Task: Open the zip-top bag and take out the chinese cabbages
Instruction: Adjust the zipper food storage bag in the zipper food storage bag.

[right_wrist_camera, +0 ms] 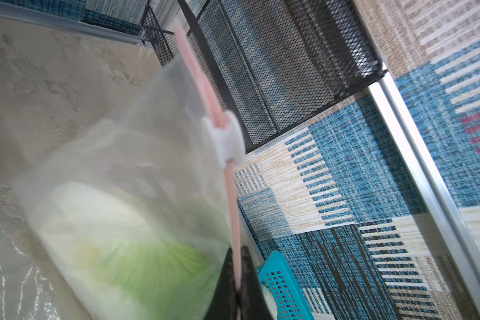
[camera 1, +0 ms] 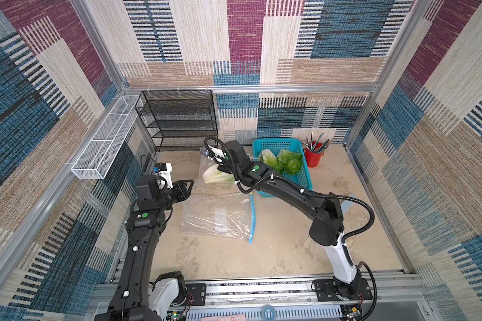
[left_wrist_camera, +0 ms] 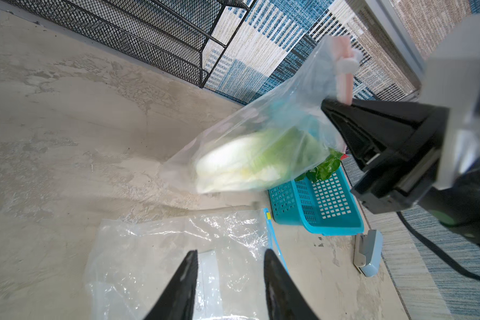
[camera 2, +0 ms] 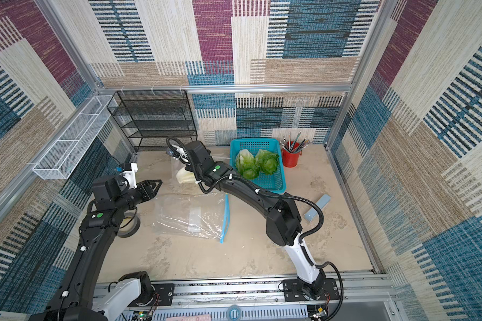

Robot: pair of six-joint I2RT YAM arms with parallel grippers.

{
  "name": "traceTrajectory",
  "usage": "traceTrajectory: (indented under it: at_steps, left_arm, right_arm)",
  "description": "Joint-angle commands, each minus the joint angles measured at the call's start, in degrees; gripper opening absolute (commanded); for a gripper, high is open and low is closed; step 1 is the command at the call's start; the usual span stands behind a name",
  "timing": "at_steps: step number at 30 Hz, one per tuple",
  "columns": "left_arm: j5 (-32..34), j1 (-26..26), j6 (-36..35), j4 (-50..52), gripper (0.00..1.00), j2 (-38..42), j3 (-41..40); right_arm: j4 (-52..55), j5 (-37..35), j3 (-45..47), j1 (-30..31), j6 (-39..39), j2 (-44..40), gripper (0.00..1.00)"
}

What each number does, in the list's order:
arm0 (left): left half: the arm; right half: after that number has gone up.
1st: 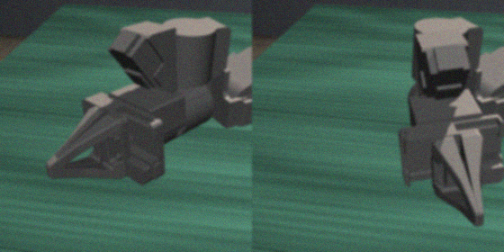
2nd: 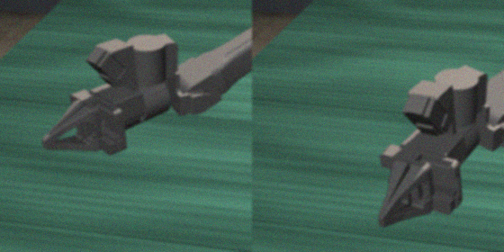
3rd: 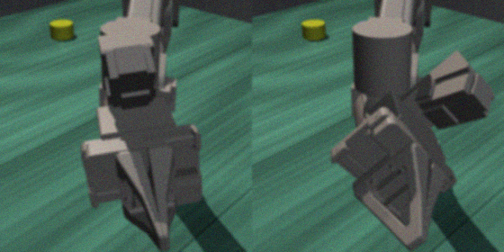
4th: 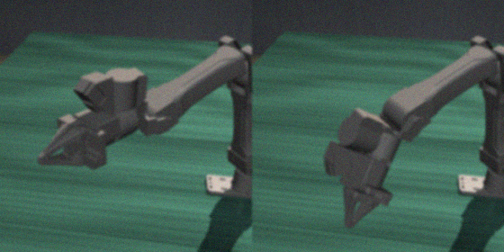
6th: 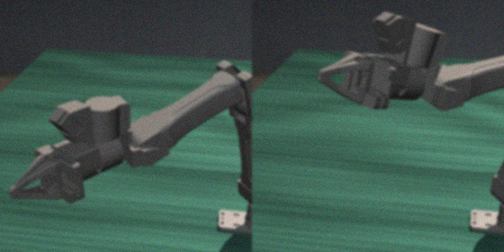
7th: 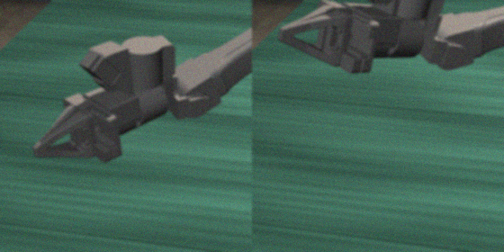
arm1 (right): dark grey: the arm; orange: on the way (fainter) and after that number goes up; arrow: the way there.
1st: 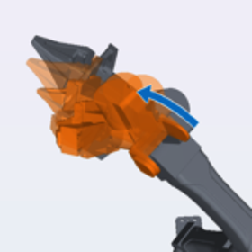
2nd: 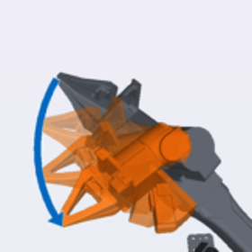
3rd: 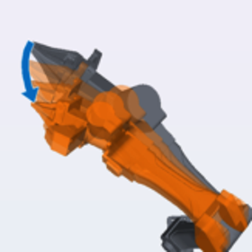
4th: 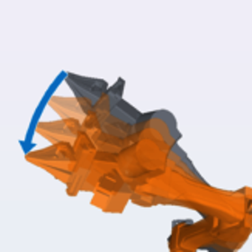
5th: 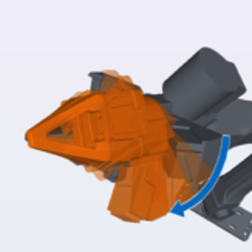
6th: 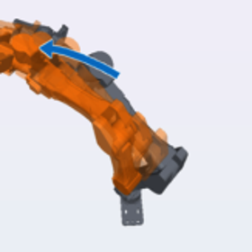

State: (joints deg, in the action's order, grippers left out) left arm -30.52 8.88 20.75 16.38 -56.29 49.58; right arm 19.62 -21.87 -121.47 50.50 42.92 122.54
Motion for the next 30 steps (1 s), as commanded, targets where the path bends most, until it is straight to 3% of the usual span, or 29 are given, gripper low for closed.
traceTrajectory:
  at_steps: [1, 14, 20, 30]
  left_arm:
    - [-4.6, 0.2, -1.3, -3.2, 0.41, 0.7, 1.6]
    - [-18.6, 0.3, -3.2, -6.9, 0.3, 8.7, 5.2]
    - [-22.4, 0.3, -4.4, -4.6, 0.3, 12.9, 6.5]
    - [-22.8, 0.3, -11.0, 3.2, 0.29, 18.7, 5.2]
  right_arm:
    - [3.1, 3.5, -1.6, 0.0, -1.9, -2.7, 0.0]
    - [18.7, 18.0, -2.5, 0.4, -7.6, -11.4, 0.0]
    - [20.6, 24.1, 2.9, 1.2, -11.6, -16.1, 0.0]
    - [18.6, 31.2, 17.5, 3.5, -16.3, -23.8, 0.0]
